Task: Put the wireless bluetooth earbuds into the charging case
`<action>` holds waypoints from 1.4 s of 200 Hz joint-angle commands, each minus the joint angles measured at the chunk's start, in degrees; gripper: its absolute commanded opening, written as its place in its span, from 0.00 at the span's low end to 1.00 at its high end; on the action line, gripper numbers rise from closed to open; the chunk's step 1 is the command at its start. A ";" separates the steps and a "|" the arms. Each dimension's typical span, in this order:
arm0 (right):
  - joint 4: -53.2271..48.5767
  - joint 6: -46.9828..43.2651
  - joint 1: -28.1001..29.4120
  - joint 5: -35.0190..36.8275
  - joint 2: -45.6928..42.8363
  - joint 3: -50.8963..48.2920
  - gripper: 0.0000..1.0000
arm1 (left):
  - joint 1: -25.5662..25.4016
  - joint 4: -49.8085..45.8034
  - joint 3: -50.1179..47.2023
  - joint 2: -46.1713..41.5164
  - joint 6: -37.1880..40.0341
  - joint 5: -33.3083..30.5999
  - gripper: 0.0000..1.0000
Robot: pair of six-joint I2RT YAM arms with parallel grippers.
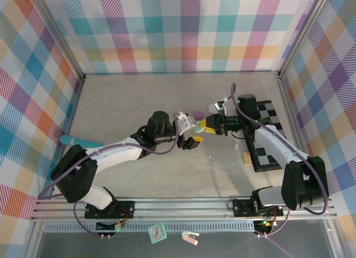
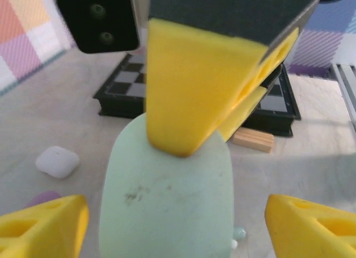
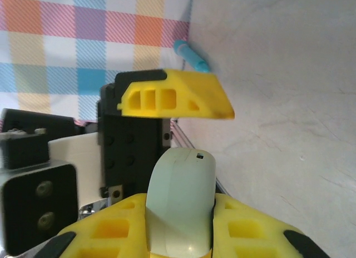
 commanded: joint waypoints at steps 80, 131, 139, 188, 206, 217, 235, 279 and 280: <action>58.62 42.64 -0.92 -3.88 2.90 -8.74 0.00 | 4.33 48.59 -9.60 4.18 -13.61 3.56 0.80; 71.03 53.17 0.42 -1.09 7.18 -9.68 0.00 | 4.86 48.59 -7.68 6.04 -13.63 8.17 0.66; 71.37 53.58 0.42 -1.06 7.44 -9.68 0.00 | 4.94 48.59 -7.40 6.29 -14.04 8.55 0.65; 69.58 53.11 1.34 -1.38 6.73 -8.61 0.00 | 5.16 48.60 -6.56 7.39 -13.50 9.33 0.60; 68.47 52.51 1.72 -1.37 6.42 -8.26 0.00 | 5.21 48.59 -5.87 7.84 -13.37 9.77 0.61; 68.59 52.65 1.95 -1.32 6.42 -8.11 0.00 | 5.21 48.62 -5.53 8.15 -13.24 10.45 0.61; 68.65 52.69 2.05 -1.19 6.11 -7.86 0.00 | 5.47 48.52 -5.11 8.58 -13.09 11.59 0.55; 68.66 53.29 2.49 -0.63 5.99 -7.38 0.00 | 5.73 48.51 -4.77 9.16 -13.03 12.15 0.52; 68.67 53.30 2.51 -0.64 5.98 -7.39 0.00 | 5.73 48.51 -4.80 9.18 -12.98 12.15 0.52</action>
